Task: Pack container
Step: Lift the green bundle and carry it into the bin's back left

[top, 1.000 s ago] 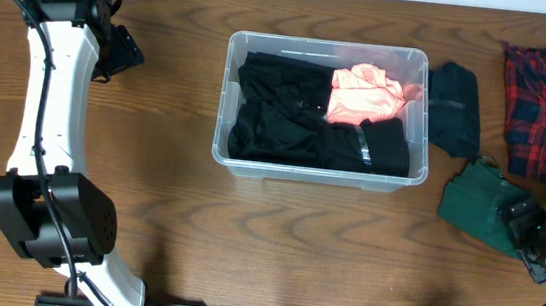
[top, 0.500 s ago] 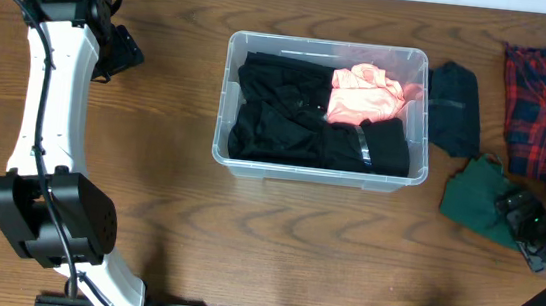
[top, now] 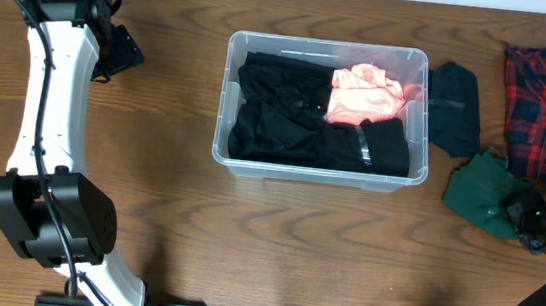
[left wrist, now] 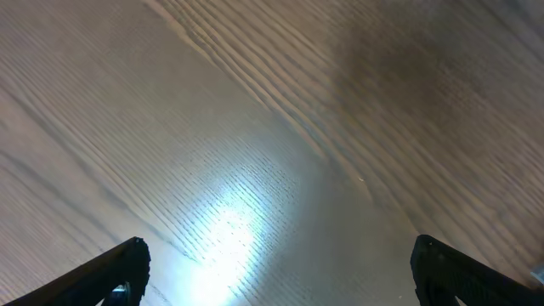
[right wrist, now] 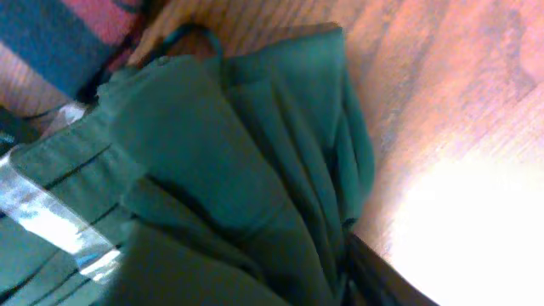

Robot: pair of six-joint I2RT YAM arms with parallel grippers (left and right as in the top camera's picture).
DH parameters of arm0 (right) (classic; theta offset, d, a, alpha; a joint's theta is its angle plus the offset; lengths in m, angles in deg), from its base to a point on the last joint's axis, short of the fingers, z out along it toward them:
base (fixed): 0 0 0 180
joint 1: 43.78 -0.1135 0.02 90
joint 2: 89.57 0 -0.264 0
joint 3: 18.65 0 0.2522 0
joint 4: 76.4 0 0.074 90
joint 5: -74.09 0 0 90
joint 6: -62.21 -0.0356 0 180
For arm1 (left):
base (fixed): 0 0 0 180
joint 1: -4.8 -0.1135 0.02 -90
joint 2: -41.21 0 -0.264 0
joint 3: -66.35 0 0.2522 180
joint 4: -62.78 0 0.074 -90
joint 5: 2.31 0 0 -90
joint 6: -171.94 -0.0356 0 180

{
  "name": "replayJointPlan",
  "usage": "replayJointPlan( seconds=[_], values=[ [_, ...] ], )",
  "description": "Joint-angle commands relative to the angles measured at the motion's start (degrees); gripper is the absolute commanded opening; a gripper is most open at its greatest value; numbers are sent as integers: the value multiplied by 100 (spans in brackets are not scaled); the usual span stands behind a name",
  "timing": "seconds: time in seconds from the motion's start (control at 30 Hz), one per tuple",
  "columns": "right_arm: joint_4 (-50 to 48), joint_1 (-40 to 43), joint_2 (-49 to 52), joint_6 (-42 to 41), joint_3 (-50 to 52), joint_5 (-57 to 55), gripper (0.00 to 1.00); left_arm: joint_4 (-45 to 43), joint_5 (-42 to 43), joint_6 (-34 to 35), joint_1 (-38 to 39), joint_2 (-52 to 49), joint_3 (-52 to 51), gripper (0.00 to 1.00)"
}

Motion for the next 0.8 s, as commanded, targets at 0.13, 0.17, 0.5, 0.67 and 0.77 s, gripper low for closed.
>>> replayJointPlan(
  seconds=[0.13, 0.17, 0.5, 0.67, 0.77],
  values=[
    [302, 66, 264, 109, 153, -378, 1, 22, -24, 13, -24, -37, -26, 98],
    [372, 66, 179, 107, 81, -376, 1, 22, -24, 11, -24, -37, -26, 98],
    [1578, -83, -1143, 192, -1311, 817, 1, 22, -24, 11, -24, -37, -26, 98],
    [2085, -809, -1687, 262, -2225, 1143, 1, 22, -24, 11, -24, -37, -26, 98],
    [2074, -1572, -1869, 223, -2708, 1130, 1, 22, -24, 11, -24, -37, -26, 98]
  ],
)
